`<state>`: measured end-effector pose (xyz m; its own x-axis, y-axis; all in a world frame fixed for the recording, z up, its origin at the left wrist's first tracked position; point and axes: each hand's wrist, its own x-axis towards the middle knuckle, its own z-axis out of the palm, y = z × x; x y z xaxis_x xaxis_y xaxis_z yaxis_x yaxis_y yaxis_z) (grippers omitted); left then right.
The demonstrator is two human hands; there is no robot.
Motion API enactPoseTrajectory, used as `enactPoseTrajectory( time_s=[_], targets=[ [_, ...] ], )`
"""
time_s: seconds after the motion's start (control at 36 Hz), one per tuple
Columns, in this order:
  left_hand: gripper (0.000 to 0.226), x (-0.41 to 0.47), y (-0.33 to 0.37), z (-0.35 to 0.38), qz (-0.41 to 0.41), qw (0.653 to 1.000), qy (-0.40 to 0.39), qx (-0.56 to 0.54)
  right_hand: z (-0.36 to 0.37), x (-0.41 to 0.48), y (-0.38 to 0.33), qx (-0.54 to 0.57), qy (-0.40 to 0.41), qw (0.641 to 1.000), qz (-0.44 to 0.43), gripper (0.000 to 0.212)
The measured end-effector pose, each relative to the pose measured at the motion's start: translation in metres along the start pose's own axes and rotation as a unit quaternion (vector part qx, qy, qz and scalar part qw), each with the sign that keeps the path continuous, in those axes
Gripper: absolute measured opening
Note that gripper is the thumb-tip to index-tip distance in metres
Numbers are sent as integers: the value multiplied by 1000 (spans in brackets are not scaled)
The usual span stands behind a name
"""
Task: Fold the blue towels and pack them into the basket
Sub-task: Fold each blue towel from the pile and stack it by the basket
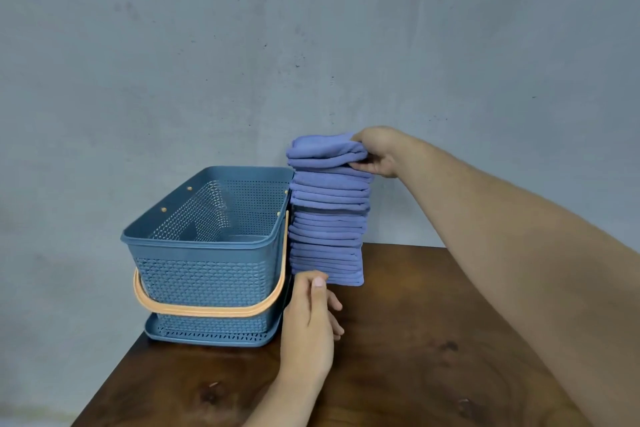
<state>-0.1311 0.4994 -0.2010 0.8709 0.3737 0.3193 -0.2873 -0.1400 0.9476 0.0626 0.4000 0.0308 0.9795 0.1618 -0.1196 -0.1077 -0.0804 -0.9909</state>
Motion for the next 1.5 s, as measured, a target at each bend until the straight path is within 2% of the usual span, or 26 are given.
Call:
enactPoseTrajectory(
  time_s=[0.17,0.22,0.28,0.33,0.39,0.44,0.56,0.61,0.67,0.72,0.81,0.89,0.94,1.03,1.11,1.28,1.33,1.39,1.44,1.5],
  targets=[
    [27,-1,0,0,8,1000,-7,7,0,9,-5,41,45,997,-39,26],
    [27,-2,1,0,10,1000,-8,9,-2,12,-4,-9,47,998,-37,24],
    [26,-2,1,-1,10,1000,-8,14,-3,11,-5,-123,52,990,-34,17],
    [26,-2,1,-1,12,1000,-9,16,-8,13,-8,-285,90,952,-65,14],
    [26,-2,2,-1,14,1000,-10,17,-16,21,-11,-425,131,885,-138,40],
    [25,-3,2,0,18,999,-14,22,-18,18,-12,-445,124,860,-216,52],
    [24,-4,2,-1,26,999,-24,33,-5,7,-10,-465,-1,818,-338,42],
    [24,-5,2,0,28,998,-29,38,4,0,-4,-528,-78,779,-330,42],
    [24,-5,2,0,28,998,-34,46,8,0,5,-597,-113,733,-305,47],
    [24,-5,1,-1,31,997,-39,56,8,0,10,-604,-101,725,-316,49],
    [23,-5,0,-1,36,996,-48,64,-1,-12,12,-558,-41,735,-383,48],
    [24,-8,2,1,35,995,-60,67,-20,-38,25,-533,22,712,-456,46],
    [23,-11,2,3,38,994,-72,76,-37,-59,44,-523,47,705,-476,45],
    [20,-19,4,7,55,987,-104,107,-70,-96,87,-532,68,702,-468,45],
    [15,-28,6,12,78,974,-158,146,-111,-130,136,-542,79,715,-435,40],
    [24,-42,8,26,94,944,-244,201,-205,-174,217,-533,112,786,-291,37],
    [27,-46,7,33,96,933,-263,226,-238,-178,236,-529,143,797,-253,37],
    [29,-48,7,41,104,917,-280,265,-270,-176,253,-533,194,793,-220,42],
    [28,-48,6,47,114,895,-295,314,-298,-172,270,-544,251,779,-184,55],
    [28,-47,5,52,122,876,-303,356,-317,-170,283,-590,281,752,-85,59]
  ],
)
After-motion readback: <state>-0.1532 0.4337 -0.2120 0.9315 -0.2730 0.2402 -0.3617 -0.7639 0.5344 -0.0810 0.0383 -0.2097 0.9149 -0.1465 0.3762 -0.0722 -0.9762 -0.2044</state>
